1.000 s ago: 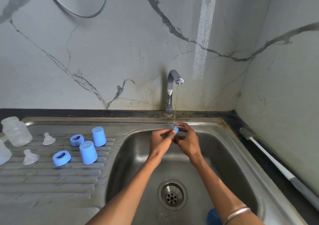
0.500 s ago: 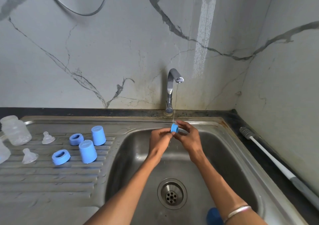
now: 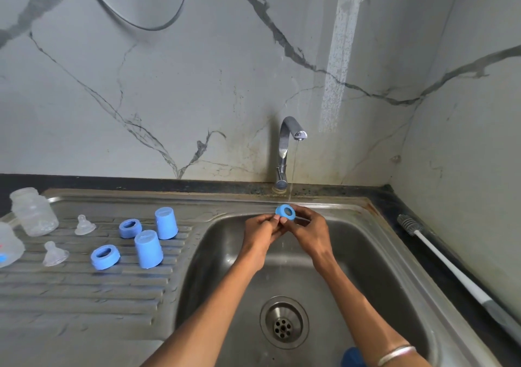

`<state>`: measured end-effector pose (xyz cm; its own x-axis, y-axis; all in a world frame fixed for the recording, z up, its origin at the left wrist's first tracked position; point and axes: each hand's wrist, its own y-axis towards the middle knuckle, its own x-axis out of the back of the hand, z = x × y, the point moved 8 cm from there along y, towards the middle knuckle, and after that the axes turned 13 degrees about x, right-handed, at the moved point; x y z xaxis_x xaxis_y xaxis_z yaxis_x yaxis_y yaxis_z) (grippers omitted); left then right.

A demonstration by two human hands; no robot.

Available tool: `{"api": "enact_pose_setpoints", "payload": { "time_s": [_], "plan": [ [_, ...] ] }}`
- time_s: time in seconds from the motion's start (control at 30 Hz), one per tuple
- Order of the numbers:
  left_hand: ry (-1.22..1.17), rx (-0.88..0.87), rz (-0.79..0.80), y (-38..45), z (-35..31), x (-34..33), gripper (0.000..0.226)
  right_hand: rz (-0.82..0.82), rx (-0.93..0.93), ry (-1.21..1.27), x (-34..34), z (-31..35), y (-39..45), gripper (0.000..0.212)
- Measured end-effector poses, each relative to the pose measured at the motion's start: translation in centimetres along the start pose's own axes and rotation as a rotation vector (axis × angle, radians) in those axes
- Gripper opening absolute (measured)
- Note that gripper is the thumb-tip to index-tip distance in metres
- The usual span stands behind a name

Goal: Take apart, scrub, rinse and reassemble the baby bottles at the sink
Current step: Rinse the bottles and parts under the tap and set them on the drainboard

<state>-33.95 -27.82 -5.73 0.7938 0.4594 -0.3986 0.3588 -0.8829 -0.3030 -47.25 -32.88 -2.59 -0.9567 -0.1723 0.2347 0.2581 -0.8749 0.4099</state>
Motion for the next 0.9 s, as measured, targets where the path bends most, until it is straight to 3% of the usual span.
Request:
{"api": "enact_pose_setpoints", "payload": {
  "time_s": [0.1,0.27,0.37,0.47,0.57,0.73,0.9],
  "plan": [
    [-0.032,0.063,0.030,-0.2,0.2,-0.2,0.022,-0.029,0.055,-0.083,0.5,0.8,-0.1,0.040],
    [-0.003,0.023,0.004,-1.9,-0.7,0.0,0.020,0.019,0.096,-0.178,0.6,2.3,-0.9,0.043],
    [0.217,-0.107,-0.090,-3.5,-2.1,1.2,0.017,0.070,0.113,-0.242,0.7,3.6,-1.8,0.037],
    [0.626,-0.358,-0.220,-7.4,-5.0,2.4,0.022,0.104,0.009,-0.204,0.3,3.9,-2.9,0.027],
    [0.905,-0.470,-0.253,-10.6,-5.7,4.1,0.021,0.161,0.023,-0.272,-1.1,5.5,-4.3,0.034],
    [1.004,-0.494,-0.309,-15.8,-7.2,10.6,0.025,0.264,0.114,-0.307,-6.7,11.4,-7.3,0.035],
    [1.030,-0.462,-0.525,-21.6,-9.7,19.2,0.024,0.414,0.195,-0.283,-14.6,16.6,-10.9,0.031]
  ]
}}
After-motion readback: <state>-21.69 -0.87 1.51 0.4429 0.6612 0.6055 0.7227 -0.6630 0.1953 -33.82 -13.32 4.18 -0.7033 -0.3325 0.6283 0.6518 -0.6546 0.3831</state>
